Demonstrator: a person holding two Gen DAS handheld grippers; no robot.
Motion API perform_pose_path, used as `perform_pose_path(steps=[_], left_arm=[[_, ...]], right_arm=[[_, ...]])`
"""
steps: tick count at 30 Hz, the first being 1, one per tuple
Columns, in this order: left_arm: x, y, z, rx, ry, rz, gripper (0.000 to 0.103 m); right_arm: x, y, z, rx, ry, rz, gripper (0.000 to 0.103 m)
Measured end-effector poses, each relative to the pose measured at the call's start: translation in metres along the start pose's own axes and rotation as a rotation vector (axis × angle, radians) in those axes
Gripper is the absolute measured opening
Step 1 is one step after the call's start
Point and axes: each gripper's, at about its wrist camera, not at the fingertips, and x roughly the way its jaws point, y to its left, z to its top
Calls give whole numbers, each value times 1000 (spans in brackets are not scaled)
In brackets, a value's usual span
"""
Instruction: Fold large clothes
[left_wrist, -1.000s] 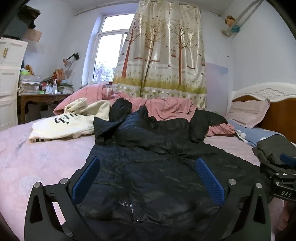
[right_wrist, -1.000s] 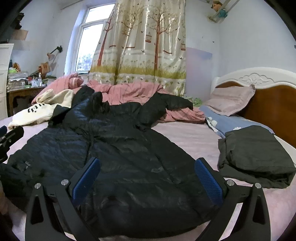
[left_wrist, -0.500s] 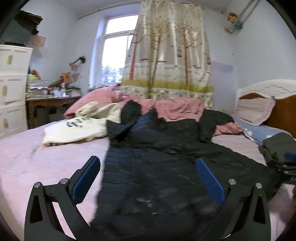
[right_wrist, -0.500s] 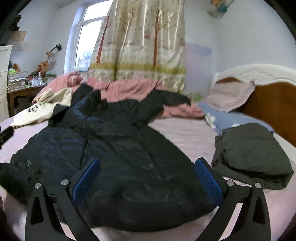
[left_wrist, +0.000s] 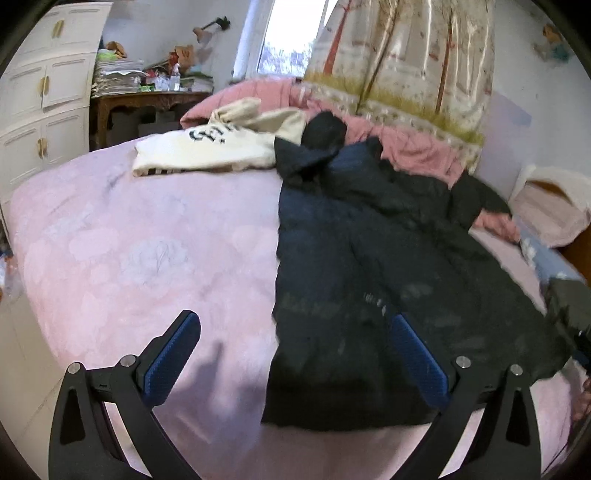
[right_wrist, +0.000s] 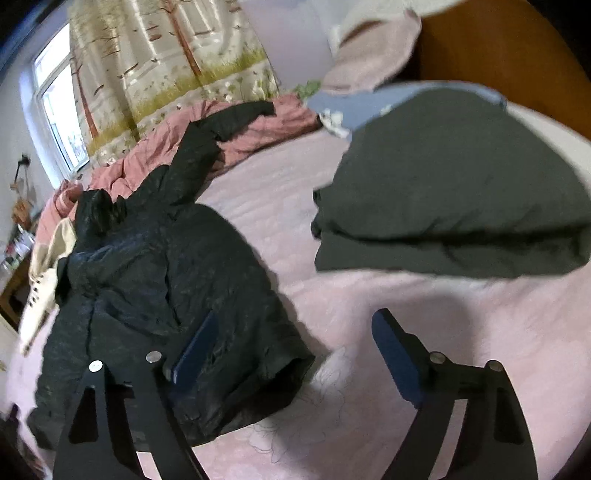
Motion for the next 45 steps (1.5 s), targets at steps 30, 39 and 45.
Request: perform_pose_path(steps=[30, 39, 45], left_arm=[[-93, 6, 47, 60, -138, 112, 6], [71, -46, 93, 263, 116, 283, 7], [132, -47, 65, 284, 188, 313, 11]], right_arm=[[-205, 46, -67, -90, -259, -47, 3], [-54, 118, 24, -189, -166, -190, 3], [17, 118, 16, -233, -98, -248, 3]])
